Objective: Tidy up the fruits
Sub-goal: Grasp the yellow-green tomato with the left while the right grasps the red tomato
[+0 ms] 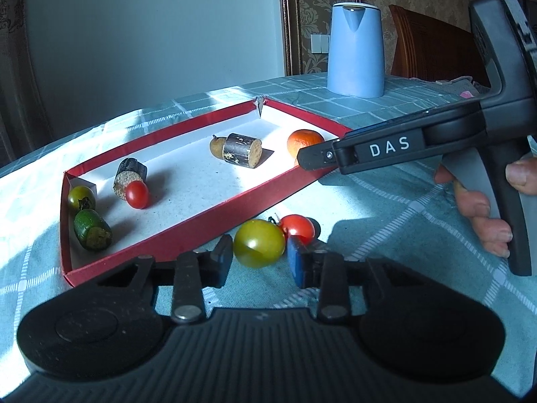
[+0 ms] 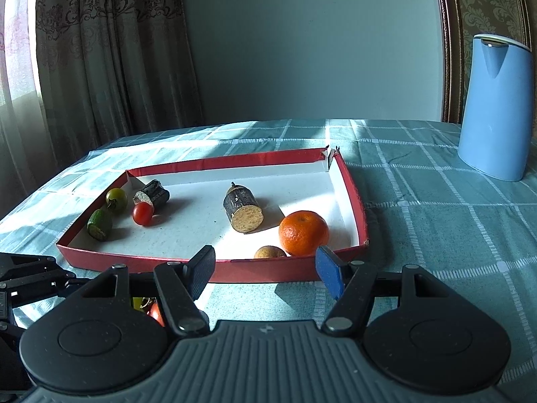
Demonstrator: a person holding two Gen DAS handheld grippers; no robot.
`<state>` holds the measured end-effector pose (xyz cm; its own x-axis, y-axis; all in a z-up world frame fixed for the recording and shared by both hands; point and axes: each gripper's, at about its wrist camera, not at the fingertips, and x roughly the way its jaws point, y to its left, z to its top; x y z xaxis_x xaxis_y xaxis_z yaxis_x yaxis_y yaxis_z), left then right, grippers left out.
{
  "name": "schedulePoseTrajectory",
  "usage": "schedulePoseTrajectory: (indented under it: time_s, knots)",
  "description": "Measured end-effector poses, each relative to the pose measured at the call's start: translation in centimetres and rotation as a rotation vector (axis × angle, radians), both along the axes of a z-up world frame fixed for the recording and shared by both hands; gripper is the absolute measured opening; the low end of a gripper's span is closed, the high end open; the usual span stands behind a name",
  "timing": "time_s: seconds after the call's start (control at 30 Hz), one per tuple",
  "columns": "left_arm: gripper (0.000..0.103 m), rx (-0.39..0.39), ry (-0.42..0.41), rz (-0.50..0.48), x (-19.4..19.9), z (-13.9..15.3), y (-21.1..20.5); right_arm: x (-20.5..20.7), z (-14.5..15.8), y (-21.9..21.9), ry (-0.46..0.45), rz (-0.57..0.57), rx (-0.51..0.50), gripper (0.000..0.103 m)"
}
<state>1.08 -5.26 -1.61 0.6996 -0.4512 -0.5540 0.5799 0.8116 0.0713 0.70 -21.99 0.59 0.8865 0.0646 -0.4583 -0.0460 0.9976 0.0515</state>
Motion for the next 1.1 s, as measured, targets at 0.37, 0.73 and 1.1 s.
schedulePoseTrajectory:
  time_s: [0.37, 0.73, 1.1]
  knots:
    - [0.029, -0.027, 0.003, 0.032, -1.4, 0.1, 1.9, -1.0, -0.7, 0.6, 0.032, 0.072, -0.031, 0.066]
    - [0.029, -0.026, 0.006, 0.051, -2.0, 0.0, 2.8, -2.5, -1.9, 3.3, -0.017, 0.093, -0.229, 0.066]
    - [0.030, -0.003, -0.006, 0.053, -2.2, -0.1, 2.5, -1.7, -2.3, 3.1, 0.050, 0.145, -0.175, 0.072]
